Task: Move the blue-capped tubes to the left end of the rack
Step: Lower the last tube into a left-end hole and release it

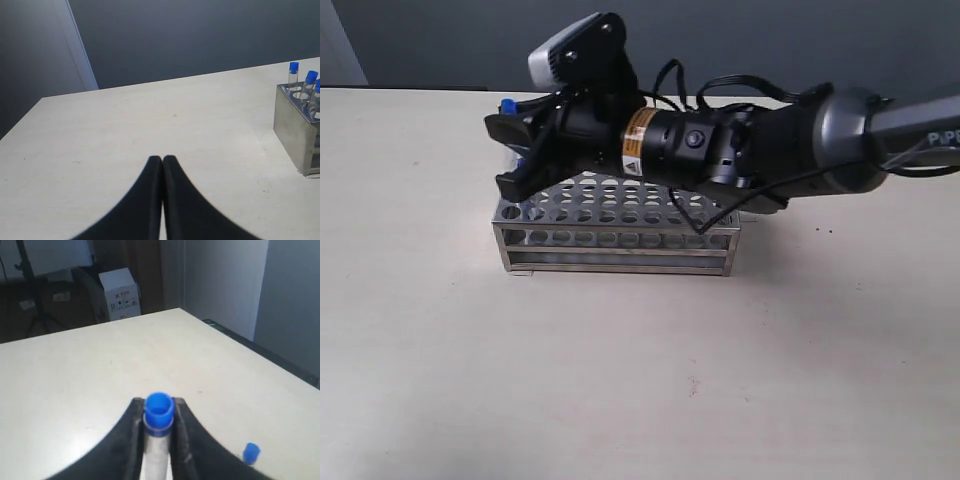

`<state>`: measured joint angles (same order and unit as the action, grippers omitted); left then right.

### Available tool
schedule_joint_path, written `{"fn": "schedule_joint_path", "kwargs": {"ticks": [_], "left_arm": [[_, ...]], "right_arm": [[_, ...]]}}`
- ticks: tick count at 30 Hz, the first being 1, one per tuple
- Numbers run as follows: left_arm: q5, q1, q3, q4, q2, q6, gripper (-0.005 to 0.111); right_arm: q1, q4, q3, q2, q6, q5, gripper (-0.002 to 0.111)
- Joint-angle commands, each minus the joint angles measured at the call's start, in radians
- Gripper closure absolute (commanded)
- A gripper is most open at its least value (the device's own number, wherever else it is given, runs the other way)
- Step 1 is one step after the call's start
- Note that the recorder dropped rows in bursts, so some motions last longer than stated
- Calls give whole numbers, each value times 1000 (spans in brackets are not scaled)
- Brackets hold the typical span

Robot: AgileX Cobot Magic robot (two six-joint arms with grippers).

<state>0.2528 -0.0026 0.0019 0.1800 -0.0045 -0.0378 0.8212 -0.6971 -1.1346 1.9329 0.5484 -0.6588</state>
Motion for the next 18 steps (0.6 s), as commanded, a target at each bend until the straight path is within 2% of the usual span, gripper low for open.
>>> {"fn": "schedule_joint_path", "kwargs": {"ticks": [1,18], "left_arm": [[-13,-7,-2,-2,4,-3,106],[-13,-7,-2,-2,4,-3,106]], "right_arm": [[30,-28,-63,61,3,44,109],[30,-31,-108,176,3,85,109]]}}
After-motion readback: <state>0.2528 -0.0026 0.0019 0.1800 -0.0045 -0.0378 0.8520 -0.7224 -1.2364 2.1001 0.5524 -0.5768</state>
